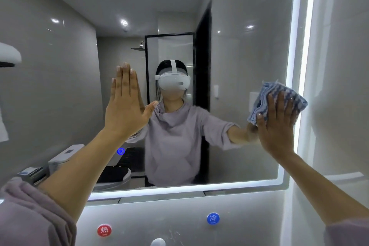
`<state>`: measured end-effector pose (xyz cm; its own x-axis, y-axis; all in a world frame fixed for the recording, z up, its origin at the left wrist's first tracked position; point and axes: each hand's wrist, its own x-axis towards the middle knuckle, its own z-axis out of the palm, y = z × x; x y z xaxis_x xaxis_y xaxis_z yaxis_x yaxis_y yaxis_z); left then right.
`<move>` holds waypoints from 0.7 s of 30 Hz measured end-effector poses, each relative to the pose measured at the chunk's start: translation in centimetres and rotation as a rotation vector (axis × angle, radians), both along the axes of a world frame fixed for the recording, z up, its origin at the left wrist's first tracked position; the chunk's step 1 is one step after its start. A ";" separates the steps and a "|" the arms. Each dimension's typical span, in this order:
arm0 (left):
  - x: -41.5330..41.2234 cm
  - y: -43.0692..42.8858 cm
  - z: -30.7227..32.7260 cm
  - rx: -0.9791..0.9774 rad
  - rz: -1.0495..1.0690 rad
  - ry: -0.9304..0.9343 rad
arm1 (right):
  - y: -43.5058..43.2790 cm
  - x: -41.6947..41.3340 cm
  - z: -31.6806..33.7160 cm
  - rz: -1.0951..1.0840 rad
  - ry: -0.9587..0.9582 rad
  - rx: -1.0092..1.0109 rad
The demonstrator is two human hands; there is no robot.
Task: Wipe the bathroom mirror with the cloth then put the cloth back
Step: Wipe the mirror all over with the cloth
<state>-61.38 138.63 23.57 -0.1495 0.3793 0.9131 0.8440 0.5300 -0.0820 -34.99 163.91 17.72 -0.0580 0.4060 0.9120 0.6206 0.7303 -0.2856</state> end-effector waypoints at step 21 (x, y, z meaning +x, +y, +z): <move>-0.1 0.1 0.0 0.007 -0.001 0.004 | -4.9 -7.1 9.9 -0.069 0.001 0.061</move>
